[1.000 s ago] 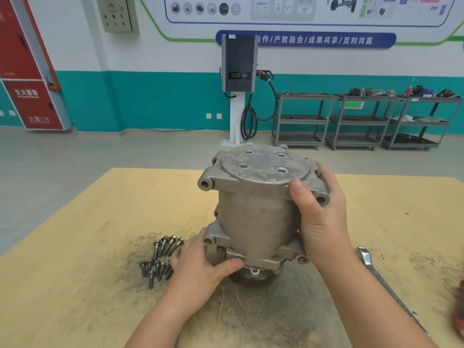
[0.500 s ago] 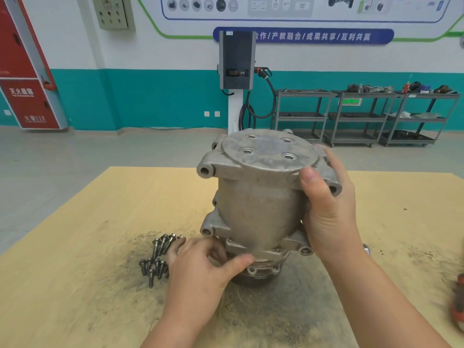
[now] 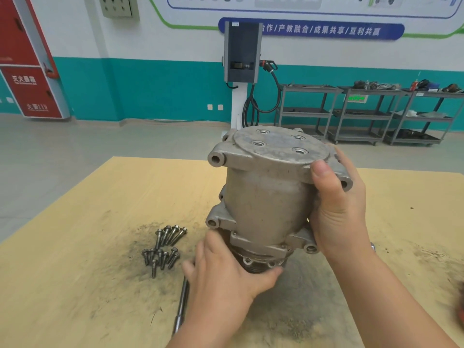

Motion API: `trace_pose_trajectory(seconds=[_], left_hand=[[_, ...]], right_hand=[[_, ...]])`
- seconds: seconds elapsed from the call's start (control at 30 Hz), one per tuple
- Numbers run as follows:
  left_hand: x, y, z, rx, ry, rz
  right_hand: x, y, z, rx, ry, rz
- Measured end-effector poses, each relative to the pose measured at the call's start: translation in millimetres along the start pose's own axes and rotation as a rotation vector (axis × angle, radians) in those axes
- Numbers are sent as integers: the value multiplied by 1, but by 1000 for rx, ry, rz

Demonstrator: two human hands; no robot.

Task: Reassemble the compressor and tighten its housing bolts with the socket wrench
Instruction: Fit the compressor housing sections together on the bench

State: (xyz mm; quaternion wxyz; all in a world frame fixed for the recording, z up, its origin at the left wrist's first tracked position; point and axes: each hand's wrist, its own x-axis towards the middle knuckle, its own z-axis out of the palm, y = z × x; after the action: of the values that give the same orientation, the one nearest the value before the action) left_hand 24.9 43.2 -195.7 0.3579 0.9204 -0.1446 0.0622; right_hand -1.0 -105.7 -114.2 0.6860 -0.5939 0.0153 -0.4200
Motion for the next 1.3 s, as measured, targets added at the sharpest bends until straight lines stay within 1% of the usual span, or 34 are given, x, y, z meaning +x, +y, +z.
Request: trace_pose_trajectory(seconds=[0.1, 0.17, 0.23, 0.3, 0.37, 0.47, 0.63, 0.73, 0.83, 1.0, 1.13, 1.3], left_hand=[[15, -20, -13, -26, -112, 34], [25, -37, -25, -130, -185, 47], [32, -47, -36, -252, -263, 108], [32, -47, -41, -309, -346, 175], [31, -42, -42, -339, -374, 194], [30, -35, -38, -386, -312, 155], [20, -21, -30, -309, -90, 96], [16, -17, -29, -305, -45, 78], [15, -16, -29, -323, -49, 77], [18, -23, -31, -409, -139, 20], [22, -26, -35, -378, -166, -12], [22, -27, -34, -335, -170, 9]], right_hand=[[1, -2, -1, 0, -19, 7], [1, -4, -1, -15, -36, 8], [1, -4, 0, -18, -40, 10], [1, -1, 0, -14, -43, -1], [0, 2, 0, -3, -35, -10], [-2, 3, 1, 3, -24, -36], [-10, 0, 9, -56, -1, -108], [-11, 1, 9, -61, 5, -112], [-10, 1, 8, -83, -28, -120], [-9, 2, 8, -84, -44, -110], [-6, 5, 3, -50, -52, -46], [-5, 5, 0, -35, -72, 4]])
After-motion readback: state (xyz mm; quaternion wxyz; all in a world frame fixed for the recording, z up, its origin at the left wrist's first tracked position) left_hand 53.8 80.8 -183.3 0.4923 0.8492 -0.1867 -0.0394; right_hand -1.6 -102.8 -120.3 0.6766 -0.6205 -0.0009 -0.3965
